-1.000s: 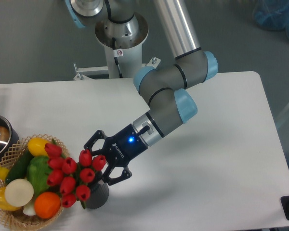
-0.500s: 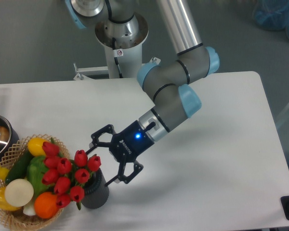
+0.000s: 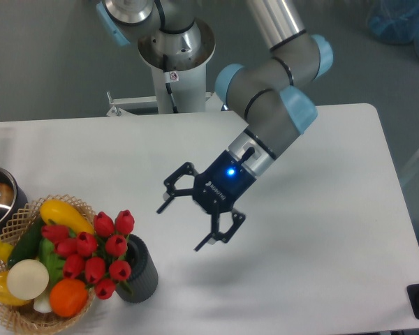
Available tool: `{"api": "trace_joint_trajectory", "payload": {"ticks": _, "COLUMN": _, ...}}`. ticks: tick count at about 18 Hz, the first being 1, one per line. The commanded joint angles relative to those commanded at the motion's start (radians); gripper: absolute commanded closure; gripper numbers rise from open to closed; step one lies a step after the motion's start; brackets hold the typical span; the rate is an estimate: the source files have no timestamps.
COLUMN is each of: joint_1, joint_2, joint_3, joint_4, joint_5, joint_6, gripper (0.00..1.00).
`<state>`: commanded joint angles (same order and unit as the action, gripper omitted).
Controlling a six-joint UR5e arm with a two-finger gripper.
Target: Insert the flowers into the vase
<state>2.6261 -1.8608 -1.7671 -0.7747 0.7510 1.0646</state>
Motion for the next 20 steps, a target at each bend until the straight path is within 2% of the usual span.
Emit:
{"api": "trace_joint_trajectory", "payload": {"ticks": 2, "joint_1": 0.011, "joint_2": 0.026, "joint_3": 0.005, "joint_4": 0.002, "joint_5": 0.130, "joint_6": 0.014, "gripper": 0.00}}
{"api": "trace_joint_trajectory", "payload": {"ticks": 5, "joint_1": 0.018, "joint_2": 0.040, "joint_3": 0.024, "joint_4": 0.003, "joint_5": 0.292, "joint_6": 0.132, "gripper": 0.00}}
{"api": "trace_joint_trajectory", "payload": {"ticks": 9, "joint_1": 0.020, "joint_2": 0.017, "joint_3": 0.044, "joint_4": -0.002, "joint_5": 0.519, "joint_6": 0.160, "gripper": 0.00}}
{"api": "trace_joint_trajectory", "payload": {"ticks": 11, "joint_1": 0.067, "joint_2": -0.012, "joint_3": 0.057, "joint_4": 0.000, "joint_5": 0.606, "joint_6": 0.163, "gripper": 0.00}}
{"api": "trace_joint_trajectory", "payload": {"ticks": 13, "joint_1": 0.084, "joint_2": -0.030, "joint_3": 0.107, "joint_4": -0.015, "joint_5": 0.623, "joint_6": 0.169, "gripper": 0.00}}
{"api": "trace_joint_trajectory", "payload": {"ticks": 20, "joint_1": 0.107, "joint_2": -0.083, "joint_3": 0.213, "joint_4": -0.175, "joint_5": 0.720, "joint_6": 0.204, "gripper": 0.00}}
